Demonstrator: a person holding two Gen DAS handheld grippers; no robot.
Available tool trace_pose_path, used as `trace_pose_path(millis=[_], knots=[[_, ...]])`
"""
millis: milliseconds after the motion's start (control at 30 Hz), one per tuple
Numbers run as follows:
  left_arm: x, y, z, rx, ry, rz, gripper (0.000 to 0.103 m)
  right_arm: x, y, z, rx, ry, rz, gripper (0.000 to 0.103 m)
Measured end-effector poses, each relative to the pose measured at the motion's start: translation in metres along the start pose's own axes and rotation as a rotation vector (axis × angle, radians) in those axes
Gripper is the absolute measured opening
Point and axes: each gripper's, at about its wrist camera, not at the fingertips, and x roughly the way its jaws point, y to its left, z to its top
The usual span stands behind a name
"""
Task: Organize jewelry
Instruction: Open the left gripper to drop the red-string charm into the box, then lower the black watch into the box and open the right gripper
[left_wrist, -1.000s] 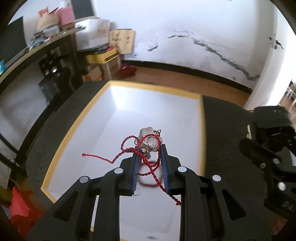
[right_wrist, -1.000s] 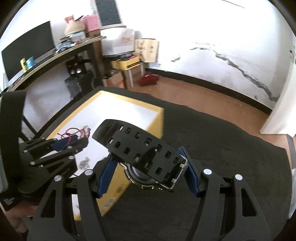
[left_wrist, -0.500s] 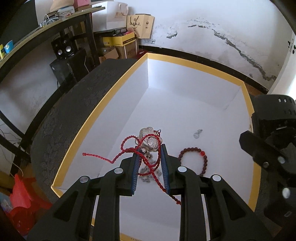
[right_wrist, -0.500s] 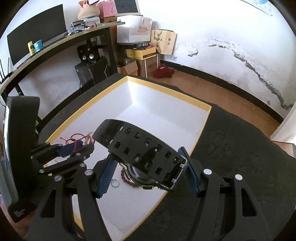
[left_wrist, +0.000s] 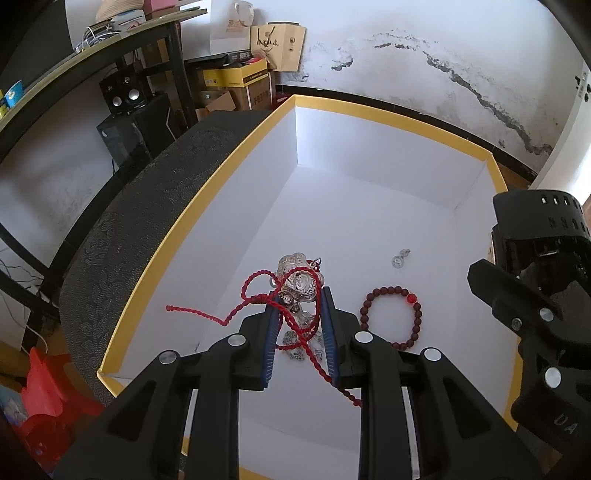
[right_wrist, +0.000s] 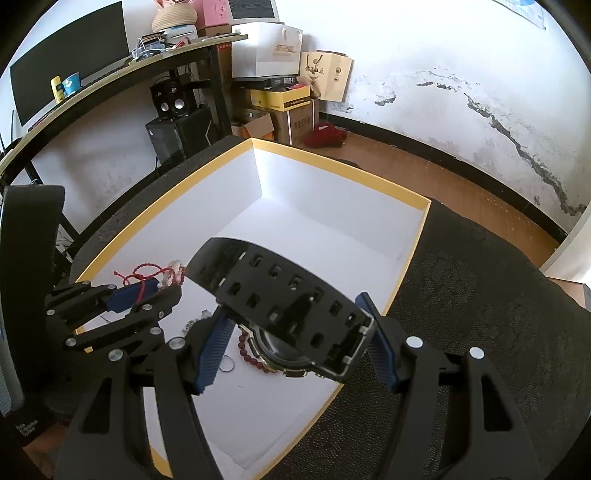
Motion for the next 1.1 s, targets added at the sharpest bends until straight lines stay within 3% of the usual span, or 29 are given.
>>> trace_pose_path(millis=[300, 367, 400, 433, 500, 1100], knots=[[-0.001, -0.001, -0.002, 0.016, -0.007, 0.017, 0.023, -0.001, -0.001, -0.003, 0.004, -0.004, 0.003, 0.065], [-0.004, -0.002, -0.003, 0.018, -0.014, 0.024, 0.026, -0.001, -0.002, -0.003, 0.007, -0.006, 0.002, 0.065], [-0.004, -0.002, -0.002, 0.016, -0.015, 0.019, 0.040, -0.001, -0.003, -0.002, 0.008, -0.007, 0.002, 0.065], [-0.006, -0.002, -0.002, 0.007, -0.021, 0.014, 0.062, -0.001, -0.004, -0.002, 0.010, -0.007, 0.001, 0.065], [-0.010, -0.003, -0.002, 0.013, -0.035, 0.018, 0.070, -0.001, -0.005, -0.001, 0.014, -0.009, 0.002, 0.065], [-0.017, -0.007, -0.006, 0.051, -0.031, 0.012, 0.071, 0.002, -0.003, 0.005, 0.012, -0.009, 0.001, 0.065]])
